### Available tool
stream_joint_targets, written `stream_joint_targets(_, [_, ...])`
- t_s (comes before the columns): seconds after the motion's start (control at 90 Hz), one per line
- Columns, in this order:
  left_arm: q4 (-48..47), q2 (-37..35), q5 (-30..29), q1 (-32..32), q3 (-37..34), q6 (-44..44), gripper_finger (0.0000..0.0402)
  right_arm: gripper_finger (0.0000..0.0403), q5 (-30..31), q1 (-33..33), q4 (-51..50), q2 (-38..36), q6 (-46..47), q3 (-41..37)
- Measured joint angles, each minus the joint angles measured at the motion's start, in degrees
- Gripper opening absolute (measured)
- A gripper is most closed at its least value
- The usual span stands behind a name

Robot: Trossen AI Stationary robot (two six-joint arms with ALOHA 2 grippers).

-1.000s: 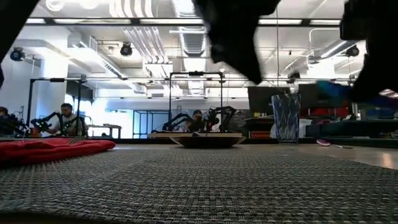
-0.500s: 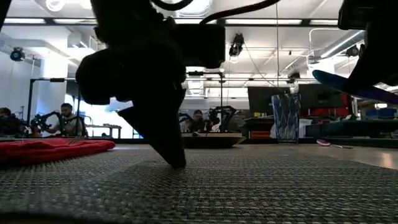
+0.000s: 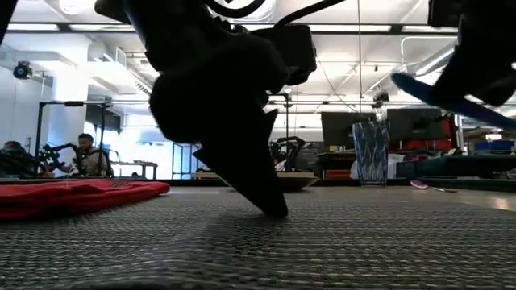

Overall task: Set table place
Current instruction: Put the blue table knife on the gray tablemat

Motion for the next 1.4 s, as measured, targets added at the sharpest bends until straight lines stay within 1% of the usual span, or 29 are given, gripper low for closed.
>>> stream_joint_targets(0.2, [-0.01, -0.06, -1.26, 0.00, 0.12, 1.50, 0.0075, 0.0000, 0.41, -0.06, 3.28, -0.04, -2.64, 2.92])
stream_joint_targets(0.289, [0.00, -0.07, -1.86, 0.00, 0.12, 1.46, 0.0075, 0.0000, -0.30, -0.53, 5.98, -0.03, -3.17, 3.21])
stream_joint_targets(0.467, [-0.20, -0.09, -2.70, 0.09, 0.33, 1.46, 0.0075, 0.0000, -1.21, -1.12, 8.08, -0.58, -3.33, 3.68])
stream_joint_targets(0.622, [-4.02, -1.50, -2.69, -0.04, 0.77, 0.98, 0.0075, 0.0000, -1.46, -2.66, 12.10, -0.57, -3.96, 3.81])
stream_joint_targets(0.711, [-5.93, -3.95, -2.90, -0.15, 0.86, -0.17, 0.0075, 0.0000, -1.77, -3.99, 14.51, -0.03, -4.03, 3.81])
stream_joint_targets(0.822, [-7.46, -7.08, -4.48, -0.55, 0.88, -0.51, 0.0075, 0.0000, -3.81, -5.96, 18.15, 1.99, -3.28, 3.76])
stream_joint_targets(0.933, [-8.27, -8.84, -7.45, -0.97, 0.57, -0.50, 0.0075, 0.0000, -7.76, -8.30, 22.20, 4.89, -2.79, 3.76])
stream_joint_targets(1.078, [-8.00, -9.15, -8.19, -1.29, -0.48, -0.51, 0.0075, 0.0000, -10.62, -10.92, 22.31, 8.35, -1.59, 3.65])
stream_joint_targets(1.267, [-7.21, -8.53, -8.21, -1.37, -4.27, -2.09, 0.0075, 0.0001, -10.75, -13.20, 22.40, 11.22, -2.97, 3.68])
stream_joint_targets(1.4, [-2.66, -8.50, -8.08, -1.33, -7.50, -2.46, 0.0075, 0.0002, -10.33, -14.21, 20.32, 13.15, -3.51, 3.78])
